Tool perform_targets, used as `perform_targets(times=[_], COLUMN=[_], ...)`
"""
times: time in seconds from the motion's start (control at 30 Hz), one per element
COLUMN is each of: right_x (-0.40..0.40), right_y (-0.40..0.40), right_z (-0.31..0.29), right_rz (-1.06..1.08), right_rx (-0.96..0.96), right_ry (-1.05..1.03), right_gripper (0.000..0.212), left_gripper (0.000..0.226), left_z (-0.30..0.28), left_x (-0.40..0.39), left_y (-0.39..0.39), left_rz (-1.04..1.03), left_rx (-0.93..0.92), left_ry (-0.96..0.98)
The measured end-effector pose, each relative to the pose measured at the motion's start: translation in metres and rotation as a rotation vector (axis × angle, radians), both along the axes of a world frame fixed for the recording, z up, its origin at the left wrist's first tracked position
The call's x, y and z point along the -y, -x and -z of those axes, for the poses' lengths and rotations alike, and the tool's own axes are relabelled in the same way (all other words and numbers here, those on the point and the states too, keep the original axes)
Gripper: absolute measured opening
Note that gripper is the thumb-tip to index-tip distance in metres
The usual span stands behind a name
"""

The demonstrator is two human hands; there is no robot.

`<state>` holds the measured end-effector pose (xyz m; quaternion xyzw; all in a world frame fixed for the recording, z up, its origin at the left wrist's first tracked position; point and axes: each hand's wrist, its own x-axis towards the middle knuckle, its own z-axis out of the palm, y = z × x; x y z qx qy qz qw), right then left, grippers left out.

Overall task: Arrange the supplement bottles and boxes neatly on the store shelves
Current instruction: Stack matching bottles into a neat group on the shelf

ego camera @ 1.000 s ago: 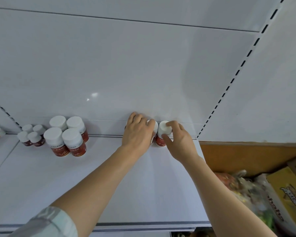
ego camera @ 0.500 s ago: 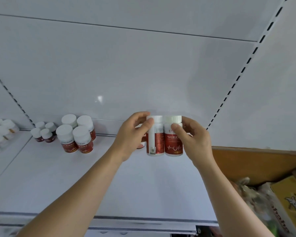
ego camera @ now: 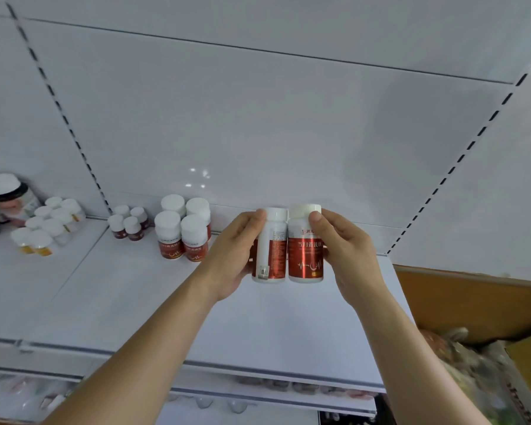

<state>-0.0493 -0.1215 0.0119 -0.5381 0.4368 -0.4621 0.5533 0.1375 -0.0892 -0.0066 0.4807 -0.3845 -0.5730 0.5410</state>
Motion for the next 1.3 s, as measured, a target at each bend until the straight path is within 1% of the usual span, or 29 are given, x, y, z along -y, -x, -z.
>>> perform_targets(times=[0.07, 0.17, 0.23, 0.33, 0.47, 0.6, 0.7, 0.8, 0.87, 0.93, 1.0, 1.1, 1.2, 1.23, 1.3], right_x=[-0.007, -0.020, -0.029, -0.044, -0.063, -0.077, -0.082, -0.084, -0.084, -0.082, -0.077, -0.070, -0.063, -0.061, -0.056], right_y=[-0.012, -0.034, -0.053, -0.081, -0.107, -0.126, -0.136, -0.144, -0.147, -0.148, -0.148, -0.146, -0.142, -0.140, -0.137], right_z=[-0.004, -0.006, -0.008, -0.004, 0.002, 0.000, -0.003, -0.002, 0.000, 0.002, 0.002, 0.003, 0.006, 0.006, 0.007], right_rz=[-0.022, -0.065, -0.075, -0.051, -0.034, -0.016, -0.007, -0.016, -0.026, -0.034, -0.045, -0.057, -0.067, -0.074, -0.088], right_rx=[0.002, 0.048, 0.059, 0.044, 0.043, 0.013, -0.018, -0.029, -0.033, -0.038, -0.040, -0.046, -0.047, -0.044, -0.037], right_ry=[-0.025, -0.071, -0.082, -0.077, -0.079, -0.090, -0.073, -0.071, -0.073, -0.072, -0.079, -0.083, -0.082, -0.085, -0.089], right_gripper=[0.027, 0.042, 0.041, 0.031, 0.039, 0.042, 0.045, 0.044, 0.041, 0.038, 0.037, 0.030, 0.030, 0.030, 0.031], left_gripper=[0.053, 0.061, 0.065, 0.053, 0.041, 0.042, 0.039, 0.034, 0.040, 0.051, 0.054, 0.045, 0.043, 0.042, 0.040], left_z=[-0.001, -0.005, -0.005, -0.004, -0.002, 0.003, 0.007, 0.005, 0.003, 0.001, 0.001, -0.002, -0.007, -0.008, -0.007], left_x=[-0.007, -0.019, -0.028, -0.043, -0.060, -0.072, -0.079, -0.082, -0.084, -0.084, -0.082, -0.077, -0.071, -0.070, -0.070], left_y=[-0.016, -0.040, -0.057, -0.080, -0.112, -0.137, -0.152, -0.159, -0.157, -0.154, -0.152, -0.150, -0.151, -0.151, -0.151], left_rz=[0.033, 0.055, 0.084, 0.091, 0.047, 0.096, 0.138, 0.089, 0.046, 0.014, 0.004, 0.084, 0.108, 0.106, 0.085], left_rx=[0.018, 0.021, -0.035, -0.067, -0.147, -0.228, -0.171, -0.123, -0.155, -0.167, -0.159, -0.210, -0.302, -0.297, -0.229], left_ry=[0.009, 0.001, -0.028, -0.051, -0.084, -0.086, -0.028, -0.004, -0.007, -0.024, -0.057, -0.086, -0.082, -0.073, -0.061])
